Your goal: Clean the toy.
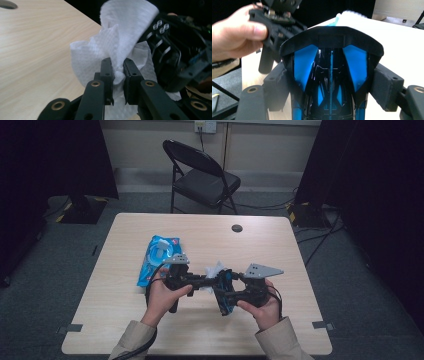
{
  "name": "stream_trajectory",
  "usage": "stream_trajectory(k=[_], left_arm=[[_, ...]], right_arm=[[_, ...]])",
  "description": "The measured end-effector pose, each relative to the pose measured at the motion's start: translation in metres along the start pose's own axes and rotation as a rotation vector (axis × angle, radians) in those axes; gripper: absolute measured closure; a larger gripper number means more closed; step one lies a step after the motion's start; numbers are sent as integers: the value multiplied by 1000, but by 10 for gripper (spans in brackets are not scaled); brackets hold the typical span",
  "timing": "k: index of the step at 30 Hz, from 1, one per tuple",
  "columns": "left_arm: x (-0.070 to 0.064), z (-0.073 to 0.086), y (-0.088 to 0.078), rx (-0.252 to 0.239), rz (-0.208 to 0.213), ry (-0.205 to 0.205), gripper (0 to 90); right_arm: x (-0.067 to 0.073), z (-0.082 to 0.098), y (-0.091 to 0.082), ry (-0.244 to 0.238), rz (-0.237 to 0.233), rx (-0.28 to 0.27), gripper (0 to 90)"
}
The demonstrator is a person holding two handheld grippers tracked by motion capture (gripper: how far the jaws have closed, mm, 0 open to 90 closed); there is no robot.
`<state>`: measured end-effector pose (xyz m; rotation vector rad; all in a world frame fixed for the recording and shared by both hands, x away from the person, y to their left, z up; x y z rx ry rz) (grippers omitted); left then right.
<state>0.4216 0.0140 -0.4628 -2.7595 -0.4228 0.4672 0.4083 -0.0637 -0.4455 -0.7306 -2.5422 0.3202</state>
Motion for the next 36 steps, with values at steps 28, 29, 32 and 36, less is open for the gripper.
stream_trajectory(k=[28, 29, 32, 36], left_arm=[[-18, 67, 35, 167, 80, -7, 800], [-17, 69, 36, 174, 80, -7, 799], [-15, 72, 34, 179, 69, -10, 799], [-6, 59, 19, 142, 33, -1, 799]], right_arm=[[-5, -7, 1, 32, -16, -25, 257], [-6, -8, 0, 37, -17, -33, 257], [-7, -9, -2, 37, -12, -36, 257], [-10, -9, -3, 43, -7, -38, 257]])
Point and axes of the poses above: each handheld gripper's, and its own axes: y roughly forward along the jaws, z roughly out of its underside, x roughly to its left, the point moved 10 cm from there along y, roughly forward along the jaws, and after that the axes turned 12 degrees about y, right-handed, at the moved point
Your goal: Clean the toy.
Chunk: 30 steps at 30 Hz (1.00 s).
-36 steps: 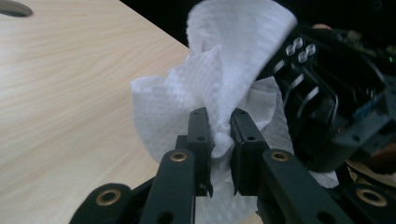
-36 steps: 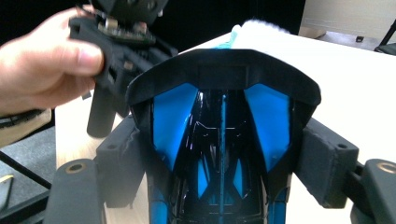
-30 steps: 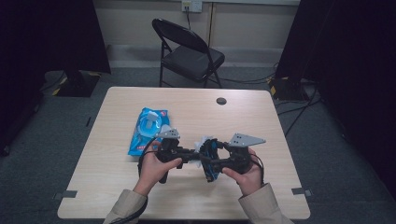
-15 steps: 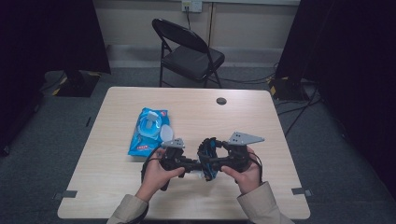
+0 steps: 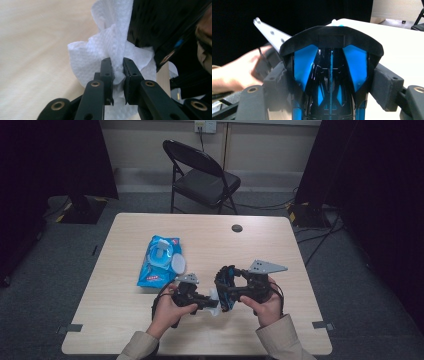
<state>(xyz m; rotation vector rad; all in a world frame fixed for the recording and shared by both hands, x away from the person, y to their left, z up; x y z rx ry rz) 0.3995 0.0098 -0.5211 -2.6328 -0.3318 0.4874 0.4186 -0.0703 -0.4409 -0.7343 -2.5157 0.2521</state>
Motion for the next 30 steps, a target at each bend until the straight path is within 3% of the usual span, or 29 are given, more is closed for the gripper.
stream_trajectory(k=[9, 12, 18, 30], left_arm=[[15, -38, -44, -109, -66, 20, 799], [12, -49, -48, -141, -54, 26, 800], [0, -43, -35, -99, -20, 55, 800], [-12, -15, 5, -6, 42, 50, 800]], right_arm=[[-12, 10, 3, 17, 21, 25, 257], [-13, 11, 4, 16, 29, 30, 257], [-13, 11, 5, 20, 24, 26, 257], [-11, 5, 3, 25, 9, 6, 257]])
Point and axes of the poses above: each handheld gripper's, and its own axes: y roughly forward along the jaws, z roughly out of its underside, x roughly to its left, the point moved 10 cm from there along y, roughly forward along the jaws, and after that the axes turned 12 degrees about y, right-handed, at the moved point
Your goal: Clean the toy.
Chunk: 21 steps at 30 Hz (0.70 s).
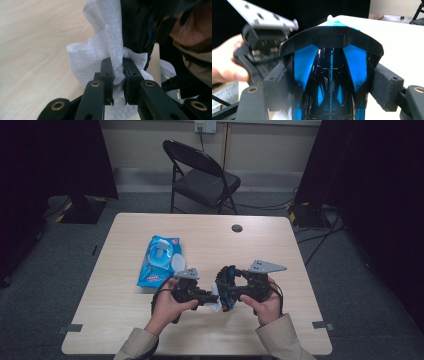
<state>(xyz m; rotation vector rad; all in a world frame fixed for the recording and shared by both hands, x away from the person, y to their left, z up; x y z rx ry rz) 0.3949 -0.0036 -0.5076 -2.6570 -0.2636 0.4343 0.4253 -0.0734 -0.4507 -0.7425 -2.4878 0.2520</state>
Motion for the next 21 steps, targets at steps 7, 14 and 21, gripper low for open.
stream_trajectory(k=[7, 14, 21], left_arm=[[-1, 20, 18, 62, 18, -14, 798], [17, -11, -14, -39, -59, -11, 797], [25, -49, -31, -109, -88, 22, 797]], right_arm=[[1, -5, -5, 4, -11, -22, 257], [-1, -4, -9, 6, -9, -23, 257], [6, 2, -10, -5, -23, -10, 257]])
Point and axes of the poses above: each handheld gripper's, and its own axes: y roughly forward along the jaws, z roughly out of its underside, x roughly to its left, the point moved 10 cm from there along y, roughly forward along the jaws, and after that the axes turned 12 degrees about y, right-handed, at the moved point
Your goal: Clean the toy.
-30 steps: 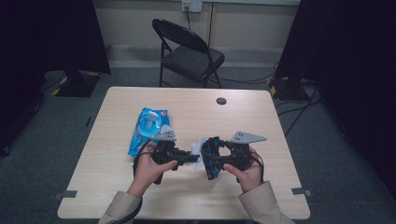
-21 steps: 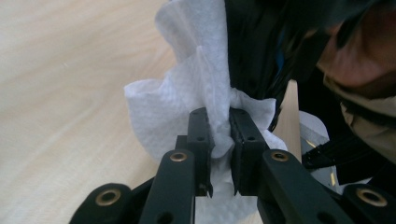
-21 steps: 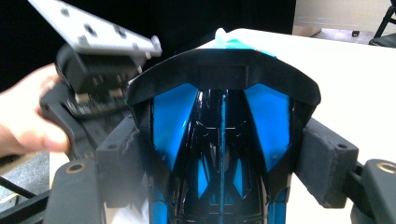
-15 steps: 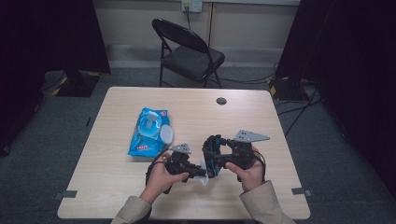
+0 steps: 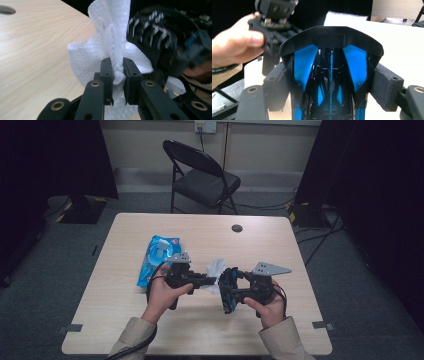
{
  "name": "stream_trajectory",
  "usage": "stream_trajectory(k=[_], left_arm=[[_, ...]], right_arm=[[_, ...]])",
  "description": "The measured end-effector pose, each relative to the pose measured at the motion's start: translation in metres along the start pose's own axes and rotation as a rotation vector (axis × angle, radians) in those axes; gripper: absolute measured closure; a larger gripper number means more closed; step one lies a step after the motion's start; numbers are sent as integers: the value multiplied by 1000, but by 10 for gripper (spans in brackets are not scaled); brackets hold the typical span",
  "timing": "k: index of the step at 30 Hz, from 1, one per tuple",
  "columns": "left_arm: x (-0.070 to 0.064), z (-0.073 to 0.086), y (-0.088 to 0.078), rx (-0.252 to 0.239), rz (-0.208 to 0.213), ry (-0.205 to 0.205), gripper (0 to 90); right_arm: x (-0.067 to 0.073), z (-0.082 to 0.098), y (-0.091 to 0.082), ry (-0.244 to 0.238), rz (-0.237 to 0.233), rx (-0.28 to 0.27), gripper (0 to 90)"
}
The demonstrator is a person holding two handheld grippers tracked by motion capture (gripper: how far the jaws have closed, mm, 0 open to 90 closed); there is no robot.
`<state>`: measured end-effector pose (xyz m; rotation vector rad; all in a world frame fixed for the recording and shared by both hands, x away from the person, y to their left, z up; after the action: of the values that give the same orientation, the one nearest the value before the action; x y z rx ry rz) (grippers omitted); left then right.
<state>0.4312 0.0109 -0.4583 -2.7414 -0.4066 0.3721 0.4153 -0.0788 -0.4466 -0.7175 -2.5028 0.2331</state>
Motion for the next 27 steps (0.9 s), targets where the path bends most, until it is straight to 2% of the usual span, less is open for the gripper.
stream_trajectory(k=[5, 8, 10, 11, 15, 16, 18, 21, 22, 23, 24, 26, 27], left_arm=[[-9, 1, 18, 14, 37, 18, 797], [-10, 8, 24, 27, 48, 6, 797], [-12, 17, 29, 63, 61, 9, 797], [-14, 23, 33, 89, 62, 24, 796], [-19, 34, 40, 118, 79, 30, 793], [-21, 43, 42, 148, 86, 31, 793], [-20, 56, 41, 205, 68, 54, 791], [-14, 63, 33, 216, 43, 50, 788], [-14, 63, 33, 216, 43, 50, 788], [-9, 66, 26, 221, 21, 47, 788], [-3, 68, 19, 216, 2, 35, 788], [3, 70, 11, 222, -25, 37, 787], [6, 72, 7, 231, -34, 40, 786]], right_arm=[[6, 2, 1, -9, -16, 5, 257], [6, 1, 0, -10, -19, 2, 257], [6, 0, -1, -4, -26, -3, 257], [7, -1, -1, -5, -28, -4, 257], [7, -5, -2, -7, -16, -21, 257], [5, -5, -3, -3, -9, -25, 257], [0, -7, -5, 8, 2, -35, 257], [-13, -4, -9, 13, 50, -25, 257], [-17, -3, -9, 20, 56, -19, 257], [-17, -3, -9, 20, 56, -19, 257], [-32, 2, -11, 35, 91, -13, 257], [-41, 6, -12, 59, 106, -10, 257], [-47, 9, -12, 53, 129, -1, 257]])
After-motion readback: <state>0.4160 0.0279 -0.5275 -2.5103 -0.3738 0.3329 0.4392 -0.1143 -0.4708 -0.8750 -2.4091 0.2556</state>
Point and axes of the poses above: each handheld gripper's, and its own axes: y roughly forward along the jaws, z roughly out of its underside, x roughly to its left, the point moved 10 cm from there along y, roughly forward along the jaws, and after that the axes turned 12 degrees about y, right-handed, at the moved point
